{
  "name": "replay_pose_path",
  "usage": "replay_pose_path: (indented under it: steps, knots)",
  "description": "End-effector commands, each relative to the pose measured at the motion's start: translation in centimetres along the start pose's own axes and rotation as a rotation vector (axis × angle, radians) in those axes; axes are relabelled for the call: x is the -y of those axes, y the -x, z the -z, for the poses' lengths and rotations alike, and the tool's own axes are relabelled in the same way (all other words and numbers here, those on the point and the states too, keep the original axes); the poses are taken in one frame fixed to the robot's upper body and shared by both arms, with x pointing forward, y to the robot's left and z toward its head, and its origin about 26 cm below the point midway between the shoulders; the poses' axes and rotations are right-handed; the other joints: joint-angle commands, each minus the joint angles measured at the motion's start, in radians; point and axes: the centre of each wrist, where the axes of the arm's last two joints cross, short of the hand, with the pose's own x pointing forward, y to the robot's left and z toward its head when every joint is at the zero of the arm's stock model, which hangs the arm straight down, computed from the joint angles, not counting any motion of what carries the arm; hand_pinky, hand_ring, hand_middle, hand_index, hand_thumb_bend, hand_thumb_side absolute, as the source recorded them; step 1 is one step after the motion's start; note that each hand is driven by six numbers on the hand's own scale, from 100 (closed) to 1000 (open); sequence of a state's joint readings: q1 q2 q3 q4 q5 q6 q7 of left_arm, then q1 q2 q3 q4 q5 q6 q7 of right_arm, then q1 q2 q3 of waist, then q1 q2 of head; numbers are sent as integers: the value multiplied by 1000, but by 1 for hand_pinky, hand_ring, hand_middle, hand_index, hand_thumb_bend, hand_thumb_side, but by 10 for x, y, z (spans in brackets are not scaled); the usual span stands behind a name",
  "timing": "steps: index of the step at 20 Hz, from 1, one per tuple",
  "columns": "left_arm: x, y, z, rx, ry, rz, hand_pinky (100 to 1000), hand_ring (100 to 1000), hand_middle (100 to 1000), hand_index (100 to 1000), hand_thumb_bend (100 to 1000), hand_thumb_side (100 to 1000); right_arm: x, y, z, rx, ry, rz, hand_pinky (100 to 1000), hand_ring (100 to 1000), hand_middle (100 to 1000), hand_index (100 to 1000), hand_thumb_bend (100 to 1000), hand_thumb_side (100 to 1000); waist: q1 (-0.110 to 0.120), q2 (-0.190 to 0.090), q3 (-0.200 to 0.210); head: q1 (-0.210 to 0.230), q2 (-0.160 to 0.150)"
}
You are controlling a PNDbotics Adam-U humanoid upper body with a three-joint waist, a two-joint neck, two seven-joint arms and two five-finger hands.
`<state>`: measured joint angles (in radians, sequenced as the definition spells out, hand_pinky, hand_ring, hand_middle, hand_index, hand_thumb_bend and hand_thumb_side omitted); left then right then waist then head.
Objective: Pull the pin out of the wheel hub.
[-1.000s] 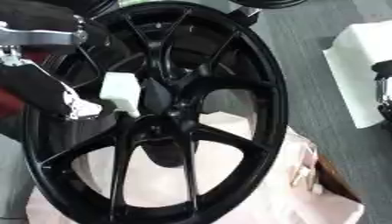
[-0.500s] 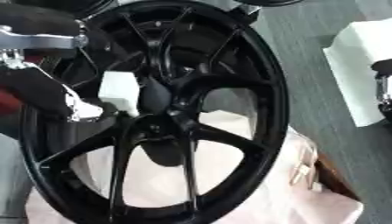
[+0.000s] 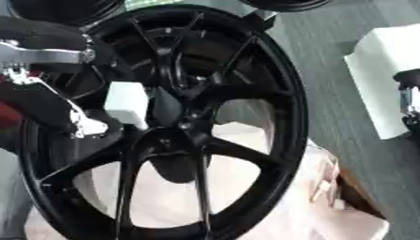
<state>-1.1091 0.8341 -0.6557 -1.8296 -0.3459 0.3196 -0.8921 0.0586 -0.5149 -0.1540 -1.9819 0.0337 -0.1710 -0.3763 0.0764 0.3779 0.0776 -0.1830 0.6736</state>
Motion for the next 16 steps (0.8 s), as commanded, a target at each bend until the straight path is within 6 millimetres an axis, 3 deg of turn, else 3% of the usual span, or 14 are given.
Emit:
replay_pose_path:
  steps: [1, 9, 16]
  knots:
    - [-3, 1, -2, -14, 10, -2, 877, 863, 746, 892, 316, 475, 2, -6, 4, 23, 4, 2, 811, 711, 582, 623, 100, 536, -6, -14, -1, 2, -16]
    - [-4, -2, 3, -14, 9, -4, 850, 826, 714, 872, 296, 466, 1, -6, 4, 21, 6, 9, 811, 712, 582, 623, 100, 546, -5, -12, -3, 4, -20]
    - [-9, -5, 3, -26, -26, -34, 801, 730, 578, 774, 157, 375, 0, -6, 4, 14, 11, 14, 812, 713, 582, 623, 100, 553, -5, -9, -5, 5, -24]
